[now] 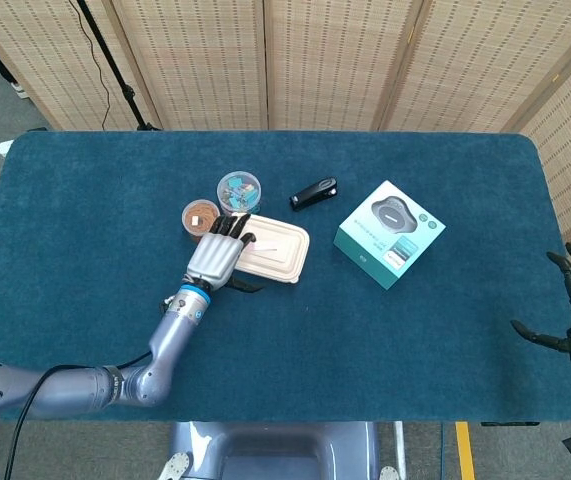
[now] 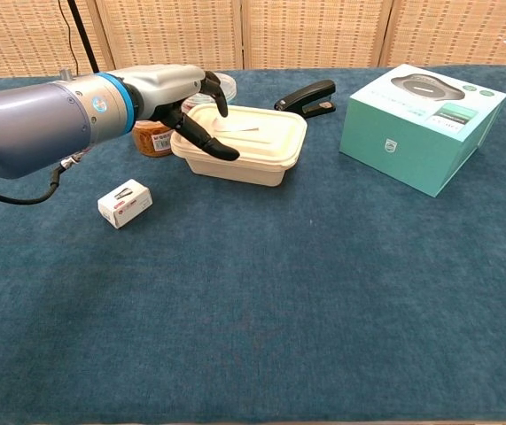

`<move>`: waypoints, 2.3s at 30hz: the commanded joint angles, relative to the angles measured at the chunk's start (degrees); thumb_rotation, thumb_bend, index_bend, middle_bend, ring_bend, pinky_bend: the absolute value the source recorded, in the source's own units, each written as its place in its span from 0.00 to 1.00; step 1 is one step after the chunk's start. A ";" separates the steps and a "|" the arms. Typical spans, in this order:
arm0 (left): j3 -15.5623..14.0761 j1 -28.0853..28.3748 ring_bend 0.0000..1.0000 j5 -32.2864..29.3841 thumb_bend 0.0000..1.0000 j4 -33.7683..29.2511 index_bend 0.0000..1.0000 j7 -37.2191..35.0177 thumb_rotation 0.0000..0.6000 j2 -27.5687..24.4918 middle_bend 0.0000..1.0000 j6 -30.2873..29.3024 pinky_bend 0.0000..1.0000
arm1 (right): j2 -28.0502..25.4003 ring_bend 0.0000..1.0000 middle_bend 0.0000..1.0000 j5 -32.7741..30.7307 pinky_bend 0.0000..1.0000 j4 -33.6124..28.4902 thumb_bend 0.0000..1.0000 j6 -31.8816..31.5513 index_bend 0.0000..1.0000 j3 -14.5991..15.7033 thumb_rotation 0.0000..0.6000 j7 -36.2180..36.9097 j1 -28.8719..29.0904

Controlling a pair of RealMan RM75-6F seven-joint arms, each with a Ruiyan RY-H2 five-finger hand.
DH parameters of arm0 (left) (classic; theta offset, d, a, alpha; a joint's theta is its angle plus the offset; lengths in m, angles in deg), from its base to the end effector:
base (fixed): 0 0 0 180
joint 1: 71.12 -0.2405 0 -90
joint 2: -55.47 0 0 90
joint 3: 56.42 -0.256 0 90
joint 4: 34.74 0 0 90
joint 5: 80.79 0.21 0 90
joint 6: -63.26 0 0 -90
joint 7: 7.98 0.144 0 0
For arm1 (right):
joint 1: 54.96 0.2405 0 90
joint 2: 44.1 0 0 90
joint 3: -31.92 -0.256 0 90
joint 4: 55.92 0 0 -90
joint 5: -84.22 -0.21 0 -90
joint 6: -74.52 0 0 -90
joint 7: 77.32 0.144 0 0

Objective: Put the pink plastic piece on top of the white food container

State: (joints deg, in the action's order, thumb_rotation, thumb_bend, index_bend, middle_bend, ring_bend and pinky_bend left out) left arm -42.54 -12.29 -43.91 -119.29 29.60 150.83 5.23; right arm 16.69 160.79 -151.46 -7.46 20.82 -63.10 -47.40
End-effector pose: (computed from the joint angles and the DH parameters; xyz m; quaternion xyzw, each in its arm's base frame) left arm -0.0665 0.3752 -0.0440 -0.7422 -0.3819 -0.3332 0.4385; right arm -0.3043 -0.2228 0.1951 0.4828 -0.4499 0.4869 0.5723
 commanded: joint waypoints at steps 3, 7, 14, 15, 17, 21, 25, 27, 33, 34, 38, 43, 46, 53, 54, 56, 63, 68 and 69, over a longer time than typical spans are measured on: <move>-0.30 -0.49 0.00 0.98 0.00 -0.84 0.25 -0.77 0.48 -0.83 0.00 0.16 0.00 | 0.06 0.00 0.00 -0.04 0.00 -0.07 0.00 -0.17 0.12 -0.10 1.00 -0.16 -0.08; -0.64 -1.07 0.00 1.79 0.00 -1.66 0.25 -1.49 0.47 -1.38 0.00 -0.03 0.00 | 0.09 0.00 0.00 -0.12 0.00 -0.15 0.00 -0.19 0.12 -0.20 1.00 -0.19 -0.12; -1.82 -2.66 0.00 3.95 0.00 -2.43 0.25 -3.11 0.47 -2.48 0.00 -0.51 0.00 | 0.14 0.00 0.00 0.00 0.00 -0.39 0.00 -0.08 0.12 -0.18 1.00 -0.31 -0.14; -1.91 -2.78 0.00 4.00 0.00 -2.25 0.25 -3.29 0.47 -2.51 0.00 -0.38 0.00 | 0.15 0.00 0.00 0.02 0.00 -0.42 0.00 -0.10 0.12 -0.19 1.00 -0.36 -0.15; -2.11 -2.95 0.00 4.17 0.00 -1.79 0.25 -3.56 0.47 -2.46 0.00 -0.10 0.00 | 0.16 0.00 0.00 0.04 0.00 -0.50 0.00 -0.14 0.12 -0.18 1.00 -0.44 -0.18; -2.44 -3.22 0.00 4.54 0.00 -1.03 0.25 -4.11 0.46 -2.21 0.00 0.39 0.00 | 0.18 0.00 0.00 0.02 0.00 -0.59 0.00 -0.14 0.12 -0.19 1.00 -0.53 -0.20; -2.69 -3.60 0.00 5.51 0.00 0.19 0.25 -5.39 0.46 -1.75 0.00 1.12 0.00 | 0.26 0.00 0.00 -0.13 0.00 -0.57 0.00 -0.07 0.12 -0.26 1.00 -0.69 -0.19; -2.62 -3.67 0.00 5.99 0.00 0.56 0.25 -5.81 0.46 -1.61 0.00 1.28 0.00 | 0.27 0.00 0.00 -0.19 0.00 -0.58 0.00 -0.02 0.12 -0.29 1.00 -0.68 -0.18; -2.26 -3.56 0.00 6.31 0.00 1.05 0.25 -5.70 0.46 -1.36 0.00 1.47 0.00 | 0.26 0.00 0.00 -0.19 0.00 -0.64 0.00 0.09 0.12 -0.34 1.00 -0.67 -0.17; -2.18 -3.49 0.00 6.18 0.00 1.15 0.25 -5.59 0.46 -1.27 0.00 1.54 0.00 | 0.23 0.00 0.00 -0.15 0.00 -0.68 0.00 0.12 0.12 -0.33 1.00 -0.60 -0.17; -1.98 -3.15 0.00 5.75 0.00 1.60 0.25 -5.02 0.45 -0.81 0.00 1.85 0.00 | 0.13 0.00 0.00 -0.09 0.00 -0.74 0.00 0.07 0.12 -0.36 1.00 -0.39 -0.24; -1.94 -3.00 0.00 5.59 0.00 1.73 0.25 -4.52 0.45 -0.52 0.00 1.87 0.00 | 0.04 0.00 0.00 -0.20 0.00 -0.72 0.00 0.19 0.12 -0.44 1.00 -0.20 -0.23; -2.01 -3.03 0.00 5.34 0.00 1.97 0.25 -4.19 0.46 -0.33 0.00 1.78 0.00 | -0.03 0.00 0.00 -0.15 0.00 -0.76 0.00 0.27 0.12 -0.41 1.00 -0.05 -0.26; -1.82 -3.11 0.00 4.84 0.00 2.97 0.25 -4.27 0.46 -0.03 0.00 2.15 0.00 | -0.13 0.00 0.00 -0.12 0.00 -0.84 0.00 0.26 0.12 -0.44 1.00 0.15 -0.32; -1.77 -3.12 0.00 4.87 0.00 3.07 0.25 -4.33 0.46 -0.02 0.00 2.19 0.00 | -0.12 0.00 0.00 -0.13 0.00 -0.83 0.00 0.30 0.12 -0.45 1.00 0.16 -0.31; -1.77 -3.15 0.00 4.91 0.00 3.16 0.25 -4.38 0.46 -0.02 0.00 2.30 0.00 | -0.11 0.00 0.00 -0.14 0.00 -0.84 0.00 0.33 0.12 -0.45 1.00 0.14 -0.29; -1.84 -3.37 0.00 5.20 0.00 3.20 0.25 -4.56 0.45 -0.06 0.00 2.39 0.00 | -0.20 0.00 0.00 -0.14 0.00 -0.94 0.00 0.41 0.12 -0.47 1.00 0.31 -0.31; -1.94 -3.50 0.00 5.23 0.00 3.10 0.25 -4.46 0.45 -0.24 0.00 2.43 0.00 | -0.31 0.00 0.00 -0.11 0.00 -0.98 0.00 0.38 0.12 -0.50 1.00 0.49 -0.36; -1.96 -3.51 0.00 5.19 0.00 3.09 0.25 -4.42 0.45 -0.24 0.00 2.47 0.00 | -0.32 0.00 0.00 -0.10 0.00 -1.01 0.00 0.37 0.12 -0.51 1.00 0.52 -0.36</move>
State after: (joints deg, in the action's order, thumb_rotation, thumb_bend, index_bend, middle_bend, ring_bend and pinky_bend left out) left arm -44.50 -15.79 -38.71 -116.20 25.18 150.60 7.68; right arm 16.38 160.69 -152.45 -7.09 20.32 -62.58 -47.76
